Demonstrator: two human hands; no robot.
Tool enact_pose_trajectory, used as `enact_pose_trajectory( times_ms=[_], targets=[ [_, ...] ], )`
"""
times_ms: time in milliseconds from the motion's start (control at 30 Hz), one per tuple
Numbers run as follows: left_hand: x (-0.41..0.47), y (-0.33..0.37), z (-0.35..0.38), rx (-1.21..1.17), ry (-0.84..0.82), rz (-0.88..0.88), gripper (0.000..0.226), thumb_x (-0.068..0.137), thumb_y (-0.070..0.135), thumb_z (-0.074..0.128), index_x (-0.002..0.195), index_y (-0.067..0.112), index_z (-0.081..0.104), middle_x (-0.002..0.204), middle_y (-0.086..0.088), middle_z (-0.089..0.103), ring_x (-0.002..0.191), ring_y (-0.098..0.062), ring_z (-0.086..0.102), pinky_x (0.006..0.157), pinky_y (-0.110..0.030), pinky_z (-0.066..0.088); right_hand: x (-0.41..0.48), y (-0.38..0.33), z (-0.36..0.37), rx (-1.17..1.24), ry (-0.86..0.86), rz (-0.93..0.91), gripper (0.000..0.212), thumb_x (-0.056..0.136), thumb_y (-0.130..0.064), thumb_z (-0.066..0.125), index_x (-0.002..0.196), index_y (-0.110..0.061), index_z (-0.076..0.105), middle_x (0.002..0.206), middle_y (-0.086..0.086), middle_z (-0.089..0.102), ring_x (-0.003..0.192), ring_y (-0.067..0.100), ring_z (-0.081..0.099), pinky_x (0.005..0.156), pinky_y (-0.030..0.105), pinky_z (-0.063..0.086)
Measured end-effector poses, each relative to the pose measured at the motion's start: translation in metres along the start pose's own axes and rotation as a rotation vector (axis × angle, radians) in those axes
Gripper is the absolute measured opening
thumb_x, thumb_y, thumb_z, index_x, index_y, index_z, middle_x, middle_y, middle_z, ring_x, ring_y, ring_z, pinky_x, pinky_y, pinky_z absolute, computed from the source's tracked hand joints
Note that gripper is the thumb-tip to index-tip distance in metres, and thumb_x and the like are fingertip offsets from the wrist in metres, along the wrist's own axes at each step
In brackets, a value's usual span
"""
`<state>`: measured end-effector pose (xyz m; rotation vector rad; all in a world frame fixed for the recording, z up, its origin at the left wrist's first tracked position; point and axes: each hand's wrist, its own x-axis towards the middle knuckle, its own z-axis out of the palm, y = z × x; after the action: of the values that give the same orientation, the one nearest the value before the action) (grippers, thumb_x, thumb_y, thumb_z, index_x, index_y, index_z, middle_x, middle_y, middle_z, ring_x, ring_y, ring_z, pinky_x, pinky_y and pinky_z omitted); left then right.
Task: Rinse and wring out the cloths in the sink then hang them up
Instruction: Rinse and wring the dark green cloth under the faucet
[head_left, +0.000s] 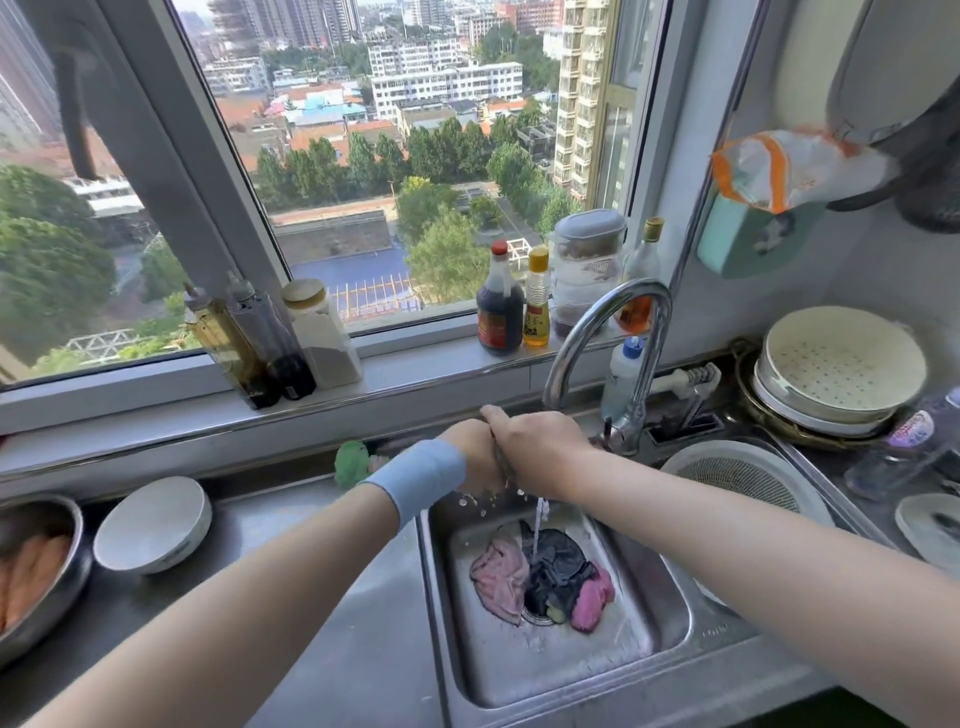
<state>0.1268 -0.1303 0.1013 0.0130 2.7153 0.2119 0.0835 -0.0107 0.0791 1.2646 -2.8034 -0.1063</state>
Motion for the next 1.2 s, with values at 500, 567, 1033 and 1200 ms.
enact_pose_trajectory(
  times_ms=[500,567,1033,1200],
  targets=[
    [0.014,-0.008,0.064,-0.166,0.197,-0.034,0.030,0.081,0.023,0.060,0.111,0.023,0.063,0.103,-0.005,0.069,0.094,-0.028,0.063,0.074,-0.030,0.045,-0.040,0.005,0.044,0.700,0.062,0.147,0.051,0.074,-0.006,0.070,0.123,-0.011,0.057,0.122,0.008,0.052,0.108,0.029,0.060,0.090,0.040,0.052],
    [0.012,-0.009,0.054,-0.466,0.065,-0.074,0.018,0.075,0.028,0.067,0.091,0.020,0.067,0.090,-0.004,0.068,0.081,-0.024,0.061,0.072,-0.028,0.044,-0.049,0.010,0.049,0.409,0.397,-0.068,0.050,0.074,0.000,0.072,0.122,-0.004,0.063,0.127,0.016,0.056,0.114,0.034,0.059,0.096,0.043,0.052],
    [0.010,-0.015,0.019,-0.696,-0.278,0.004,0.011,0.068,0.018,0.079,0.074,0.025,0.073,0.077,-0.001,0.070,0.066,-0.015,0.063,0.073,-0.036,0.056,-0.016,0.011,0.010,-0.036,0.110,-0.321,0.128,0.078,-0.034,0.075,0.150,-0.018,-0.029,0.109,0.008,0.057,0.093,0.026,0.058,0.076,0.042,0.051],
    [0.020,0.000,0.025,0.025,-0.130,0.054,0.037,0.083,0.029,0.066,0.116,0.013,0.063,0.109,-0.009,0.069,0.092,-0.025,0.064,0.077,-0.032,0.051,-0.008,0.003,0.021,0.118,-0.193,-0.026,0.104,0.087,-0.015,0.059,0.156,-0.022,-0.019,0.108,0.005,0.067,0.088,0.030,0.067,0.057,0.036,0.044]
  ],
)
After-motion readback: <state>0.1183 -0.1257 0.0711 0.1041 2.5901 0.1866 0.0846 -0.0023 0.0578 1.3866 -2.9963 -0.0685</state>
